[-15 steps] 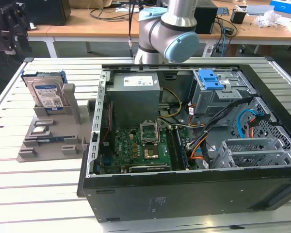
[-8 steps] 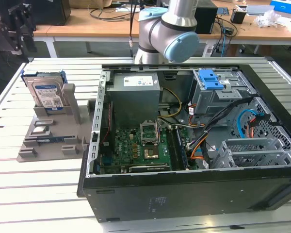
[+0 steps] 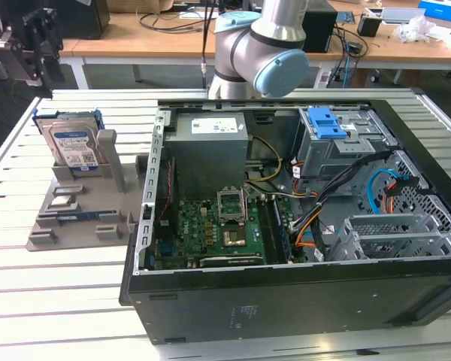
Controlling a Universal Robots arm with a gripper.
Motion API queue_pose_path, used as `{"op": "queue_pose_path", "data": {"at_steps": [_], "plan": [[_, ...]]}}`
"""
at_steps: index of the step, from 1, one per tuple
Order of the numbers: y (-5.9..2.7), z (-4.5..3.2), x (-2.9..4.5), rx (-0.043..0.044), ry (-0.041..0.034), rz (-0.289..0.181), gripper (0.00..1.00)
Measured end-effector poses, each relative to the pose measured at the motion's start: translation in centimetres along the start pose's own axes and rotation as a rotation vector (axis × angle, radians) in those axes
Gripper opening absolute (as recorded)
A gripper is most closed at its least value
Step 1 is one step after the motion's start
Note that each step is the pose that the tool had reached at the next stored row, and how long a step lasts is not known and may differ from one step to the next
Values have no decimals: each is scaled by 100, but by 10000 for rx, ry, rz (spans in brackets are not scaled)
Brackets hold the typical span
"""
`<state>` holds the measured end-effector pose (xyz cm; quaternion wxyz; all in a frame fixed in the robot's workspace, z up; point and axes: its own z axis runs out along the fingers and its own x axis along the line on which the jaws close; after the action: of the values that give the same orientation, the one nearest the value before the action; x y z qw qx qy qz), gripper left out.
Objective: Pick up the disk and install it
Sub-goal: 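Pick up the disk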
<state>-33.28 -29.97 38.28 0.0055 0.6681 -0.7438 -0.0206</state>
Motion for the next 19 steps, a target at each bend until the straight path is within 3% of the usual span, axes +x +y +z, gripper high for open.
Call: {"op": "queue_pose_path", "data": {"at_steps": [5, 9, 13, 16, 19], "plan": [[-76, 44, -49, -3, 13, -1, 54], [-89, 113, -52, -2, 20, -18, 54], [-62, 148, -48, -16, 44, -665, 54], [25, 237, -36, -14, 44, -693, 54], [55, 306, -31, -15, 45, -694, 54]]}}
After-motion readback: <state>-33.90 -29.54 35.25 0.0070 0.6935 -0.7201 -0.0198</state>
